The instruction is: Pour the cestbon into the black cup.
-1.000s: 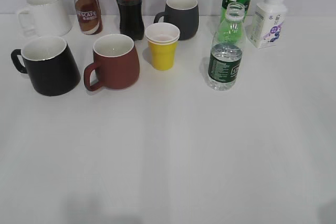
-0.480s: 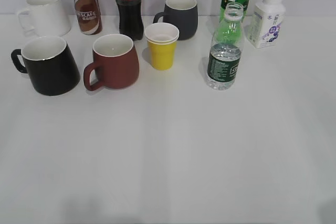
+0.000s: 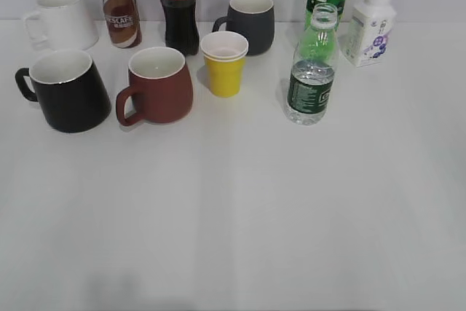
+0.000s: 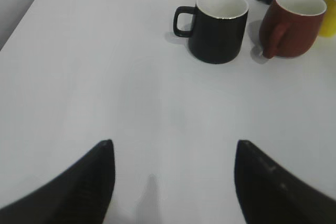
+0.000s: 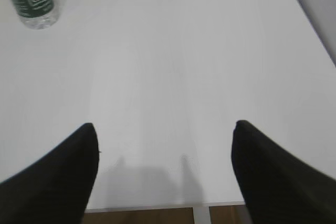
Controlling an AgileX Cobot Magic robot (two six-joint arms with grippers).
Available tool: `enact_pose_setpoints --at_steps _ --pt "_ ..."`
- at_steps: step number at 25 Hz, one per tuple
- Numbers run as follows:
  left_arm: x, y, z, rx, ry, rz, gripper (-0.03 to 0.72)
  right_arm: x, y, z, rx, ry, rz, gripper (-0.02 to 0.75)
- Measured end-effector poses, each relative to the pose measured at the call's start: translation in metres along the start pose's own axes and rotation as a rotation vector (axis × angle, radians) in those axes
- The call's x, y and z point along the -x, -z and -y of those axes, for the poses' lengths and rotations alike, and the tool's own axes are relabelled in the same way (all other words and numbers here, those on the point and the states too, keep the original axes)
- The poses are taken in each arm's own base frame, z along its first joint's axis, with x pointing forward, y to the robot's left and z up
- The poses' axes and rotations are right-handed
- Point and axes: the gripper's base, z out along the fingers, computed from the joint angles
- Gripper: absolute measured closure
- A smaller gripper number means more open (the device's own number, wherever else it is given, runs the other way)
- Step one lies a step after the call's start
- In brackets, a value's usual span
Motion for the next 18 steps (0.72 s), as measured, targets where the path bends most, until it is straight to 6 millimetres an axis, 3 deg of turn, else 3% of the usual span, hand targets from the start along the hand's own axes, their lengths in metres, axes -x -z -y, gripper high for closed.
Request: enact_pose_setpoints --at_steps 18 --pt "-0.0002 -0.0002 0.0000 0.000 0.000 -0.001 0.209 -0.0003 0.0005 0.0000 -0.010 -0.004 0.004 0.145"
